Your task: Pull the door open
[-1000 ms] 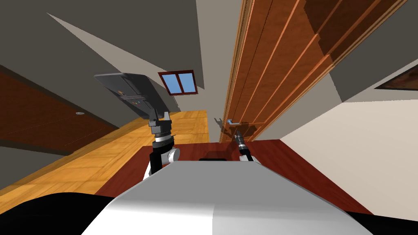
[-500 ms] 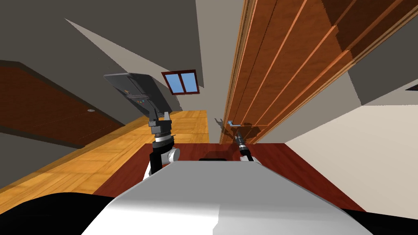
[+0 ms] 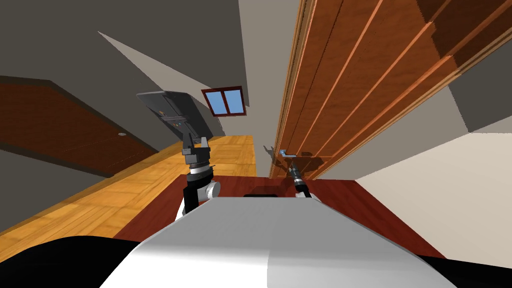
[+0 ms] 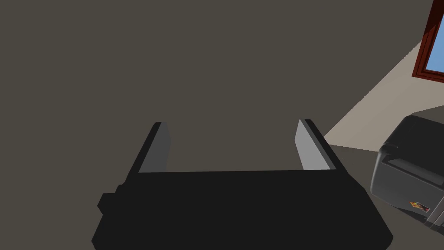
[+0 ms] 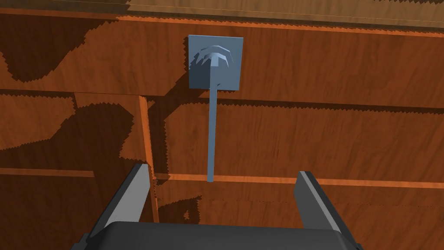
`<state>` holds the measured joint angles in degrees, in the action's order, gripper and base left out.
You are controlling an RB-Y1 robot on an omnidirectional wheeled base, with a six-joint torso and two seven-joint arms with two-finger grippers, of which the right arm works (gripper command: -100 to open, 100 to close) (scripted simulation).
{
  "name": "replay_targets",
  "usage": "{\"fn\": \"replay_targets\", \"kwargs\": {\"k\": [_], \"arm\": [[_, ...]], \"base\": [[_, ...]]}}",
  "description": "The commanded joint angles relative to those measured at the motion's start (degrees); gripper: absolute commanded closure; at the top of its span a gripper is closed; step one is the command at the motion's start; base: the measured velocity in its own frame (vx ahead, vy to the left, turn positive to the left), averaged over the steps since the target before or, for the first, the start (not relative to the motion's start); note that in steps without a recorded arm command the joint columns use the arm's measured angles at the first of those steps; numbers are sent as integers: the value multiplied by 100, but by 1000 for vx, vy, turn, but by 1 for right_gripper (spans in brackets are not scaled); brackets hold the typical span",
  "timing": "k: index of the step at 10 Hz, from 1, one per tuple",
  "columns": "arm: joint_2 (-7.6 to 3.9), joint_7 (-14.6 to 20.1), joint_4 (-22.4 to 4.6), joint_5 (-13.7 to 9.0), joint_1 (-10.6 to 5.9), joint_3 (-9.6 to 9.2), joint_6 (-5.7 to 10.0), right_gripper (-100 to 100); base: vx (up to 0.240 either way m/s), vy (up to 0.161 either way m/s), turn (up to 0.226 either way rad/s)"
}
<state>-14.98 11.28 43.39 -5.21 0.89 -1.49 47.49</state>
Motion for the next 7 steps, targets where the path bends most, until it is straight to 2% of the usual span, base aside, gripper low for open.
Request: {"fn": "replay_targets", "kwargs": {"k": [1,2,4,5,6,7], "arm": [[-39,43,-194,-20,-58,27,117,-100],[-65,63,-223,-35,-45,49,146,-100],[-226,187,-399,-127,40,182,326,-100],[-226,187,-399,-127,40,182,326,-100],[-356,287,-543,-203,109,290,472,-100],[-384,309,-574,-219,124,314,504,-100]], "base": [[155,30,77],[127,30,50],[196,44,196],[152,-2,66],[196,21,218],[190,9,156]]}}
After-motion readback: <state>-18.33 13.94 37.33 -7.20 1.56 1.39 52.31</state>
